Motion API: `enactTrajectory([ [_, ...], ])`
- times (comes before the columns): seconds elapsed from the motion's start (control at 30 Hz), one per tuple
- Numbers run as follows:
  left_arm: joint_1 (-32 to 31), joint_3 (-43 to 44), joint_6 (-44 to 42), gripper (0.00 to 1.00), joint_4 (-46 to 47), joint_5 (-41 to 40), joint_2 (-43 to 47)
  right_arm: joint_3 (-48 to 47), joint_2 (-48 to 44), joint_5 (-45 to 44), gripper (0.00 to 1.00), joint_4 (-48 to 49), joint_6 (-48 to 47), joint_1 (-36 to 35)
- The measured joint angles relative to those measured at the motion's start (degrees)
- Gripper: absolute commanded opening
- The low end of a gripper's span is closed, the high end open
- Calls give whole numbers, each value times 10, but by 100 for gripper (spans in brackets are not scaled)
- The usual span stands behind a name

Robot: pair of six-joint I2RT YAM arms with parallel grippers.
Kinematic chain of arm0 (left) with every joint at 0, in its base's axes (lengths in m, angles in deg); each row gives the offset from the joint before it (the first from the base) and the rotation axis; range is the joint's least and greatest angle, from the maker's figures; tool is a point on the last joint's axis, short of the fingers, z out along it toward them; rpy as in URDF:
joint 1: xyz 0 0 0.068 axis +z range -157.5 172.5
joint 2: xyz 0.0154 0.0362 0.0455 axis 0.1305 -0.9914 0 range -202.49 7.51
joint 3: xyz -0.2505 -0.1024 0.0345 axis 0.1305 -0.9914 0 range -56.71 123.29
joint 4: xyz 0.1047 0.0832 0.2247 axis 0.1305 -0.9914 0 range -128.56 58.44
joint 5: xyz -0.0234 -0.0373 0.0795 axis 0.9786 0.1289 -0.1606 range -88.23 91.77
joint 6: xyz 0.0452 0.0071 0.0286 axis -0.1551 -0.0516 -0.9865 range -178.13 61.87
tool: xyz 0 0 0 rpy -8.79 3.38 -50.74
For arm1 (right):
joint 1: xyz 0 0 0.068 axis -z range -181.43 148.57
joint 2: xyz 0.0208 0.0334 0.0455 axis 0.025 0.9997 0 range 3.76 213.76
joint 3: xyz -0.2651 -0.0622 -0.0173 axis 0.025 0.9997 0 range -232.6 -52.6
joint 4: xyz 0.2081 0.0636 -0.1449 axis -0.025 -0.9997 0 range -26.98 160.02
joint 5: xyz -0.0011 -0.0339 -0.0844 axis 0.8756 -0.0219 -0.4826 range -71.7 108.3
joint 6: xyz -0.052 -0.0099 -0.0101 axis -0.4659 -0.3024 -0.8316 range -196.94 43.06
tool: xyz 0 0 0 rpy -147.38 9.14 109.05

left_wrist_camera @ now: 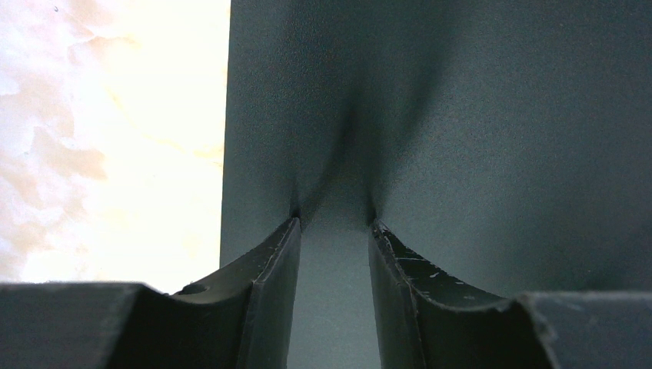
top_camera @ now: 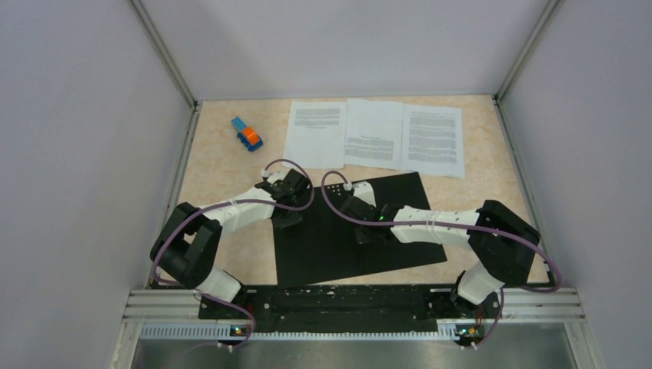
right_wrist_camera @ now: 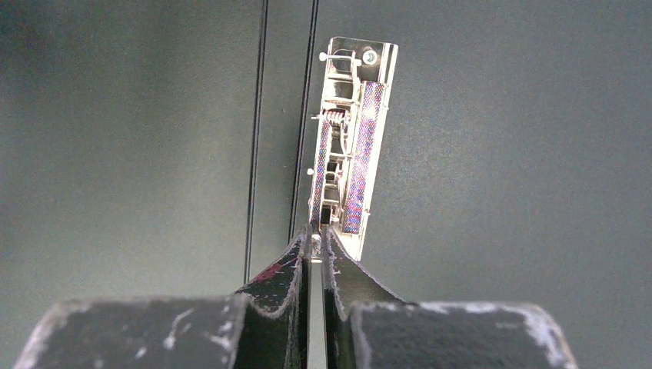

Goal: Put the files into the folder

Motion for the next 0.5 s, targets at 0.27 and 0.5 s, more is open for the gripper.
enactTrajectory([
  [0.27,11,5,-2,43,-5,14,-4,19,-7,-9,0,34,1,-1],
  [0.5,22,16,-7,43,-14,31,-15,26,-10,-19,0,43,5,-5],
])
